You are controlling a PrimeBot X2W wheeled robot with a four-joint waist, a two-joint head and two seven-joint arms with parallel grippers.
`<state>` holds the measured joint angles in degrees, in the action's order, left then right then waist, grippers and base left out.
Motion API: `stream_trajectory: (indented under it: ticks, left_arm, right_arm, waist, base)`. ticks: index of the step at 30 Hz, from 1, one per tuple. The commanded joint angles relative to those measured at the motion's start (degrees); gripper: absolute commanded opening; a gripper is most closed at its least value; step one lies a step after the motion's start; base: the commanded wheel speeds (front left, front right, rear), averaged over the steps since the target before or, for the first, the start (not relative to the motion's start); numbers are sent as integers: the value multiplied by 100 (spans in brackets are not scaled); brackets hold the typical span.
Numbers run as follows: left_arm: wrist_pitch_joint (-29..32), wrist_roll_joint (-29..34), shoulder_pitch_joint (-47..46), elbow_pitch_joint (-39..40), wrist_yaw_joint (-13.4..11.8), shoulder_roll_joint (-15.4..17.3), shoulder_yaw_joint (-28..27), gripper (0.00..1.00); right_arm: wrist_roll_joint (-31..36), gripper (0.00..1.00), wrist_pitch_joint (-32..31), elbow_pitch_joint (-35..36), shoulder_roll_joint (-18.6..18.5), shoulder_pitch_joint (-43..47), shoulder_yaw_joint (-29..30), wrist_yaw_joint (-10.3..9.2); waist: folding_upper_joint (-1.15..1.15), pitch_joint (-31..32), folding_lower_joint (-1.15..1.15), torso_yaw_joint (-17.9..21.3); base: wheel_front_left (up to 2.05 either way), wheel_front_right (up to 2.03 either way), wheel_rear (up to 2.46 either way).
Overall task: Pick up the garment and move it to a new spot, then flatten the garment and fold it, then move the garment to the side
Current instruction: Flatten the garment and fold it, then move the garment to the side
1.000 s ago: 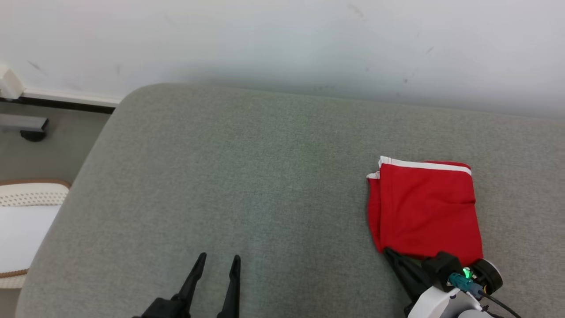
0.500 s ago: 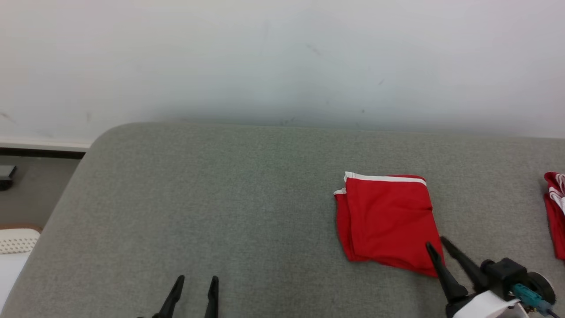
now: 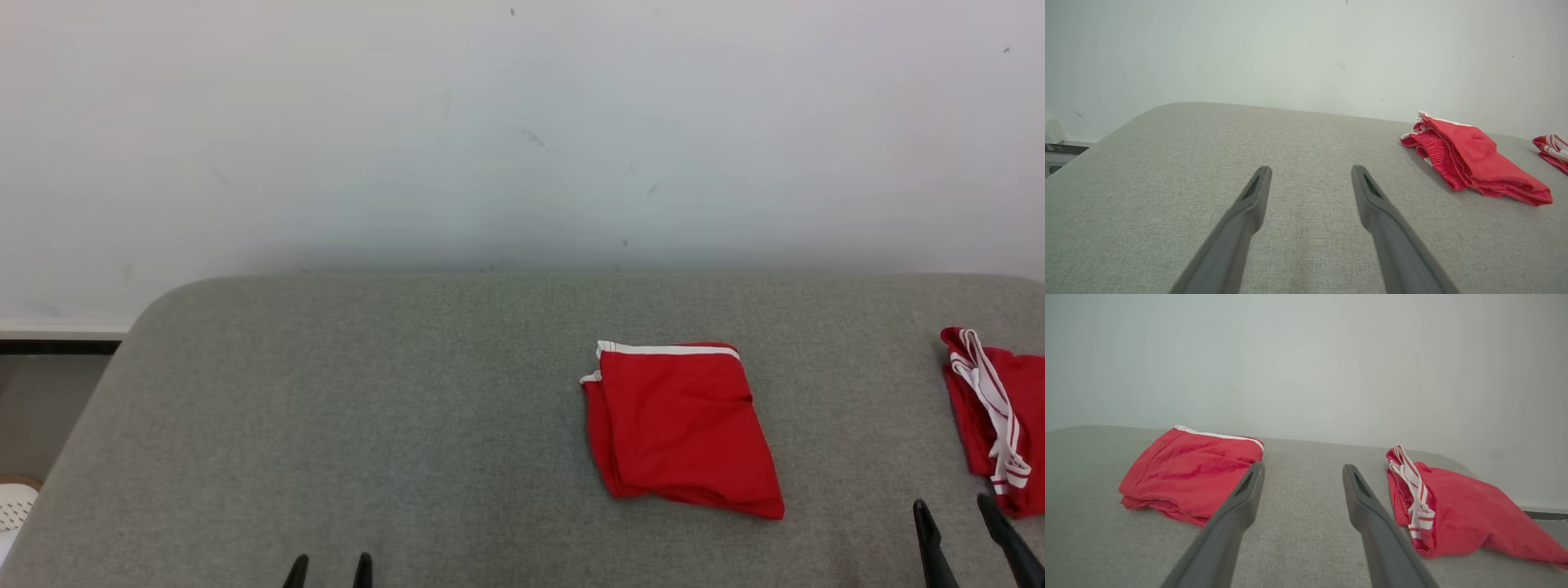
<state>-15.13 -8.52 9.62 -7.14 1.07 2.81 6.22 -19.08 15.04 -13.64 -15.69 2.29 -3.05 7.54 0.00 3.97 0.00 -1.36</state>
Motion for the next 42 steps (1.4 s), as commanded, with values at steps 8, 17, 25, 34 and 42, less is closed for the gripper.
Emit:
stream_trajectory:
  ticks: [8, 17, 25, 34, 42]
  left_arm:
    - [1, 54, 212, 61, 29, 20, -38, 100]
    - [1, 19, 124, 58, 32, 20, 12, 100]
    - [1, -23, 23, 6, 28, 20, 196, 100]
    - [0, -68, -321, -58, 24, 20, 518, 100]
    - [1, -232, -747, -121, -90, 19, 859, 100]
  right_arm:
    - [81, 100, 14, 26, 279, 586, 381, -13]
    - [-60, 100, 15, -189, 193, 433, 178, -14]
    - [-1974, 100, -753, -480, -42, -174, -409, -13]
    - [-3863, 100, -3197, -556, -561, -1539, -692, -12]
    - [-3996, 100, -4302, -1342, -883, -2479, -827, -12]
  waist:
    - [0, 62, 0, 43]
    - [0, 36, 0, 39]
    - [0, -121, 0, -89]
    - [0, -823, 0, -560]
    - [0, -1371, 0, -1203]
  base:
    - [0, 0, 0]
    - [0, 0, 0]
    - [0, 0, 0]
    - [0, 0, 0]
    - [0, 0, 0]
